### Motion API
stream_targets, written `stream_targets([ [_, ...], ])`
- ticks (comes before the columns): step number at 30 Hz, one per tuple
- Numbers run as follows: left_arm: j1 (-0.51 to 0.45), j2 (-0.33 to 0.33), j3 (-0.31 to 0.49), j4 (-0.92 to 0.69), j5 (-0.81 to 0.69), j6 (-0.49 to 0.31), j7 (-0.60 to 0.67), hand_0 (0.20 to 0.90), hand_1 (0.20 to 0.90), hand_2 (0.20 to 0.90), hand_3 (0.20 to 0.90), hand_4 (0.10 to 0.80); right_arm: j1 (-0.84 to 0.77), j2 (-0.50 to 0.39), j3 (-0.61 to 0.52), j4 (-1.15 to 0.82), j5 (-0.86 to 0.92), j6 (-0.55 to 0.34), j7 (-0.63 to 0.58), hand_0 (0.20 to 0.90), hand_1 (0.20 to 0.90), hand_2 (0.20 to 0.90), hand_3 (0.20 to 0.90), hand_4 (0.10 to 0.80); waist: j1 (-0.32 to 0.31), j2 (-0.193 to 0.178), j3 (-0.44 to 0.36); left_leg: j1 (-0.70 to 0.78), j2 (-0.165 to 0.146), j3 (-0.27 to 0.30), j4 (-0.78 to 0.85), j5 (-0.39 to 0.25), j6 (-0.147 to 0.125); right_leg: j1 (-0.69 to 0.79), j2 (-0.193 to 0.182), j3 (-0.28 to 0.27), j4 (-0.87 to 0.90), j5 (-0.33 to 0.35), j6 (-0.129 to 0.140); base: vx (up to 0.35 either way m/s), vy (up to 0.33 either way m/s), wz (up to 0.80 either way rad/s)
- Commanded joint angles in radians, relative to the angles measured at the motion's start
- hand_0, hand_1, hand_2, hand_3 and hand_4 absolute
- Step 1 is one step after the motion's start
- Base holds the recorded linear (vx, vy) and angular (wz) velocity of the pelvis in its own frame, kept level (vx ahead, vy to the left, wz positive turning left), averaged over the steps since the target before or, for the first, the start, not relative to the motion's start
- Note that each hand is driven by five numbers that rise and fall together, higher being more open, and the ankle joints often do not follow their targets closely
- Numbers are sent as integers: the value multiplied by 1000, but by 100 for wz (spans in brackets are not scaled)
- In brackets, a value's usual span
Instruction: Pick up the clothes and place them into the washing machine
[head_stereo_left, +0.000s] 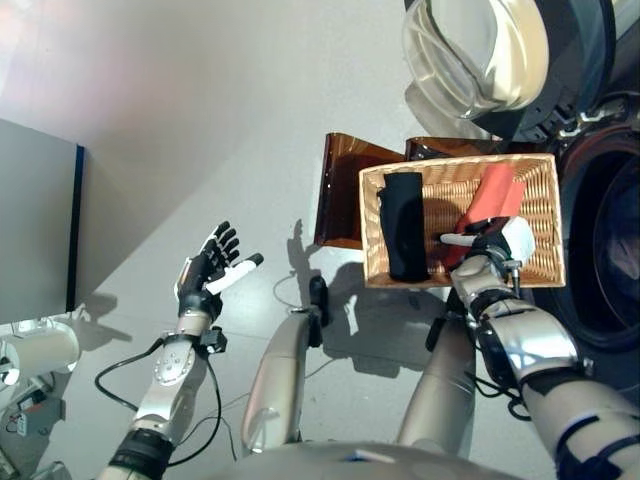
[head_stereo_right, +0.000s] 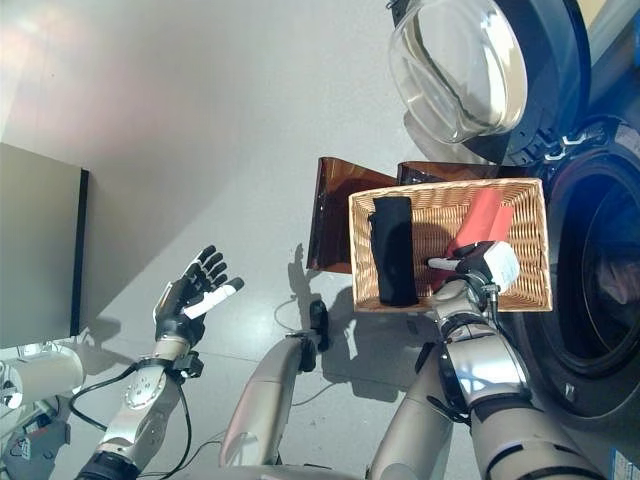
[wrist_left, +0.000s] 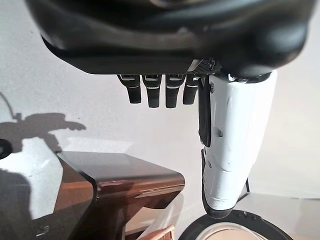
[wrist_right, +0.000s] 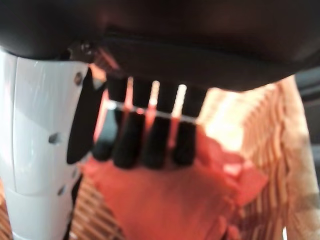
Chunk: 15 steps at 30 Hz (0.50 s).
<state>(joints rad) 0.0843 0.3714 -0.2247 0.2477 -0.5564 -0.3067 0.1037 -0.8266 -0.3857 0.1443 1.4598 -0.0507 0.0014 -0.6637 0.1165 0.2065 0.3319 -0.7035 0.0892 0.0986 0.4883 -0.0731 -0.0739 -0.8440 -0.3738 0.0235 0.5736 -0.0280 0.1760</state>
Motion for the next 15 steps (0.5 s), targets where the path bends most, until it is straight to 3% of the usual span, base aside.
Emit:
stream_targets([
  [1,5,66,-1,-35,31,-45,33,900,900,900,900,800,3,-15,-20,-46,20,-13,-69,900,900,900,900,800,-19,16,-39,18,43,-31,-8,-13,-64,22,-29,60,-84,96,38,-7,5,-5],
  [15,-3,51,-19,8,34,-39,48,900,900,900,900,800,6,32,-4,-52,21,-16,-96,900,900,900,900,800,-48,13,-38,72,50,-15,-52,-1,-73,85,-20,47,-158,129,38,-1,-3,-5],
])
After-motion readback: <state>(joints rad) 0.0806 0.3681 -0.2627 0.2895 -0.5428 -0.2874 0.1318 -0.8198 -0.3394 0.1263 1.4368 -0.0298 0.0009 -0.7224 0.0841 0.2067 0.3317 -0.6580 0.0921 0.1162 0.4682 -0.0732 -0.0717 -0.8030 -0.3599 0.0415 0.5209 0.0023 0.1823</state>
